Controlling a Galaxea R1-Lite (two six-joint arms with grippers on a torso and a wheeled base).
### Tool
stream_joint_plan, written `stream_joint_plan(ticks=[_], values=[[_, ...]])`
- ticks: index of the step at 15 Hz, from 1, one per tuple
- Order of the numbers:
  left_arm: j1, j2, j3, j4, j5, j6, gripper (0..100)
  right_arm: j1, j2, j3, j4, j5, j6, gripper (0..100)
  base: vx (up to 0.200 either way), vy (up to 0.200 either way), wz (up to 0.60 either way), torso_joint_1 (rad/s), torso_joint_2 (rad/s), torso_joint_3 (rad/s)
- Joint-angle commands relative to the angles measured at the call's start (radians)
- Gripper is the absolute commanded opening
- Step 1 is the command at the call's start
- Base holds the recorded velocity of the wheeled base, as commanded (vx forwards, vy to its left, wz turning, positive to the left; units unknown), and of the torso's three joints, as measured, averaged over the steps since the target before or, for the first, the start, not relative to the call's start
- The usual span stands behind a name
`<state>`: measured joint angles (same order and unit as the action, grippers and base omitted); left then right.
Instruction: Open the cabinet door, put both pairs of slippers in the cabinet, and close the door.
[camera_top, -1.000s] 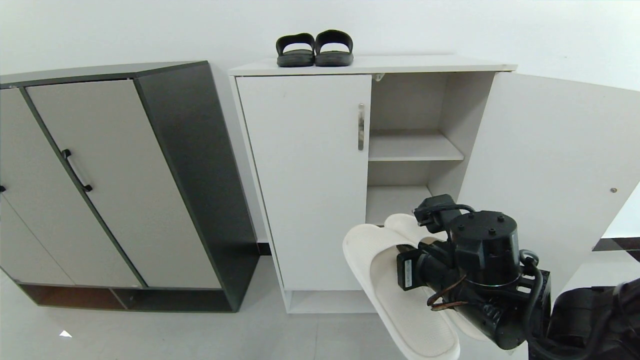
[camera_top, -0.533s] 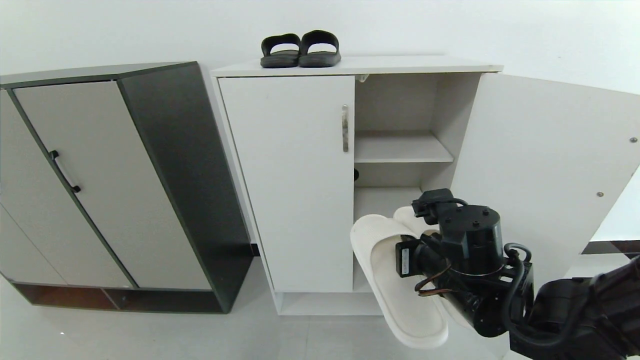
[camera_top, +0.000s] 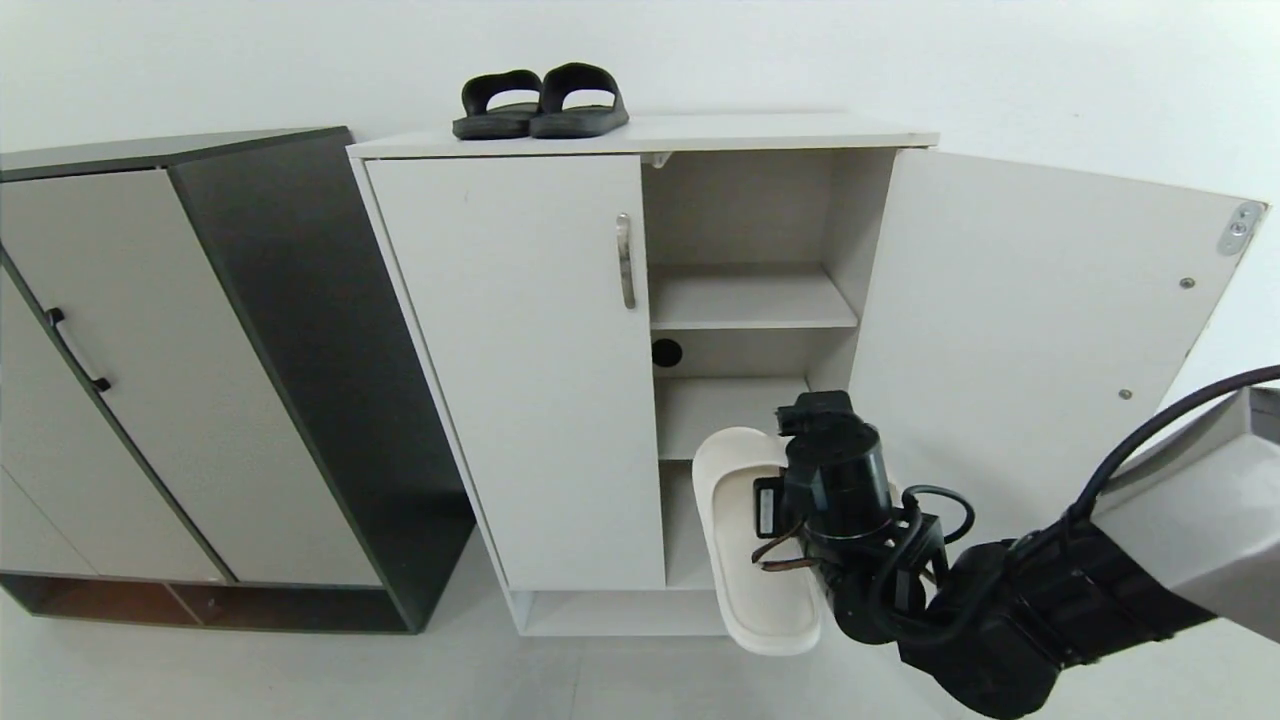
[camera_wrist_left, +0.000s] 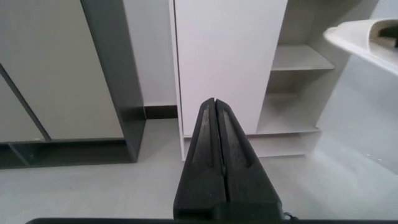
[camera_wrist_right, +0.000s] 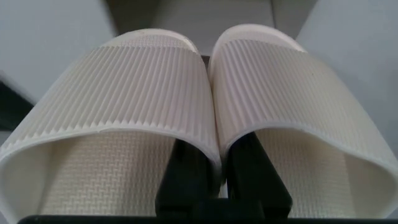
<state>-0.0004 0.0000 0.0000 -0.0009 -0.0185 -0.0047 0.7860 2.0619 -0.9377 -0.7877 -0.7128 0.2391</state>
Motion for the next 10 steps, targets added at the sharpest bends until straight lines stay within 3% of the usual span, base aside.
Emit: stream_joint_plan(ticks=[1,7,10], values=[[-0.001,0.003,0.000,-0.001,0.000,0.002,0,-0.013,0.060,-0.021,0.005,-0.004,0.000,0,0.000,0.000,0.00,0.000,0.00,0.000],[-0.001,0.003,0.000,0.001,-0.006,0.014,0,-0.025,0.072,-0.035,0.007,-0.007,-0.008,0,0.000,0.000,0.00,0.000,0.00,0.000],[-0.001,0.003,0.000,0.001,-0.008,0.015,0,-0.037,0.126,-0.069,0.001,-0.010,-0.003,0,0.000,0.000,0.00,0.001,0.01,-0.163]])
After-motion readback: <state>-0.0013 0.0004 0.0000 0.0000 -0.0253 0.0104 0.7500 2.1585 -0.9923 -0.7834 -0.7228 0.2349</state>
